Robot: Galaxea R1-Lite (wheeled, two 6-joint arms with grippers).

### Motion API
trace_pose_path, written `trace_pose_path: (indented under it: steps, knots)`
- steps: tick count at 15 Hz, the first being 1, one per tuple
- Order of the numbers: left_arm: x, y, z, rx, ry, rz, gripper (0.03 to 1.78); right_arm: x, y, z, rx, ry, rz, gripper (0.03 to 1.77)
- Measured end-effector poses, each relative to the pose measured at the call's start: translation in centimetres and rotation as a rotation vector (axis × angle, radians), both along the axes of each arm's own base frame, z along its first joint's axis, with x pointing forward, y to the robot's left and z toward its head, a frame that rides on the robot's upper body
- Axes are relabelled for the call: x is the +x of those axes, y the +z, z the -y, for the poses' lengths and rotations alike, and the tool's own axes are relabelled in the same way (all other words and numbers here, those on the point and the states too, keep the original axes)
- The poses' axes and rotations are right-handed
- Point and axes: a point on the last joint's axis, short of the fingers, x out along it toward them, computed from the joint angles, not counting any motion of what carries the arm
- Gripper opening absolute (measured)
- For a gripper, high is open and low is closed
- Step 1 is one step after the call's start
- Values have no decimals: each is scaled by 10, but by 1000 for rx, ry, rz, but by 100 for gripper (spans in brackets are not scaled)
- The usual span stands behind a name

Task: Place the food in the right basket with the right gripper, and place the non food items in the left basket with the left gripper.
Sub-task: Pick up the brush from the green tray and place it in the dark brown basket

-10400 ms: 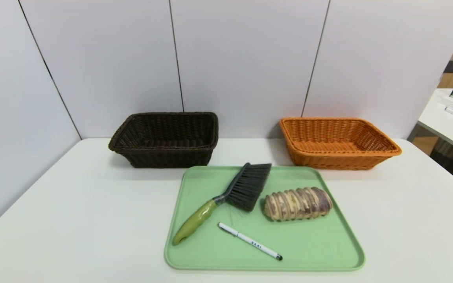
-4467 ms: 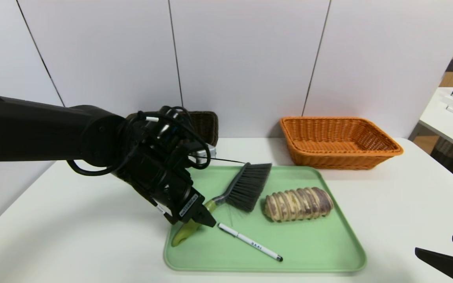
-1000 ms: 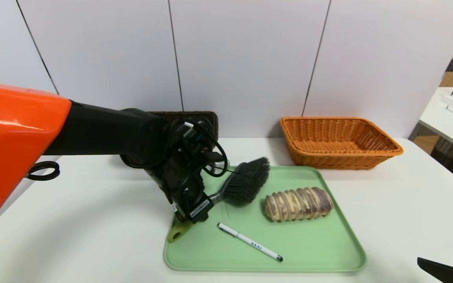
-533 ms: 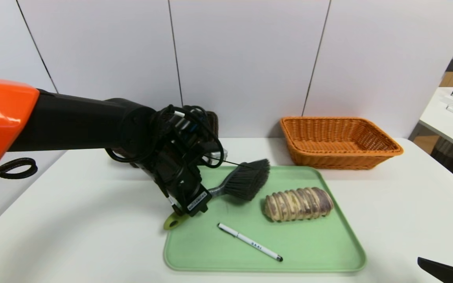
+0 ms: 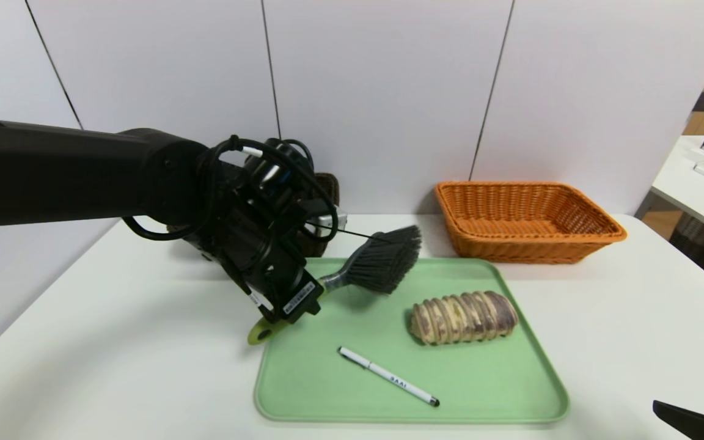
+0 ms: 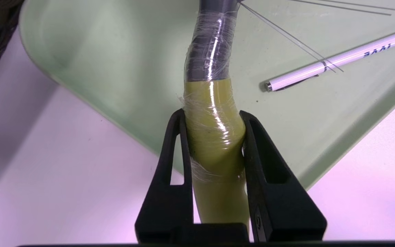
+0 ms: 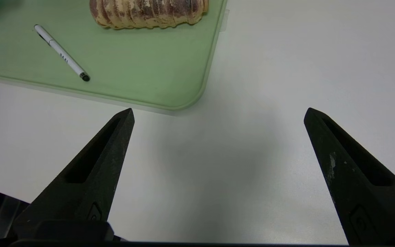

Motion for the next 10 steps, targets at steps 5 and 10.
trace_pose_path:
  steps: [5, 10]
  knots:
    - [-15, 31, -17, -44, 10, 80, 44, -1, 1, 0, 0, 1, 9, 171]
    - [-28, 64, -44, -80, 25, 194, 44, -2, 1, 0, 0, 0, 9, 171]
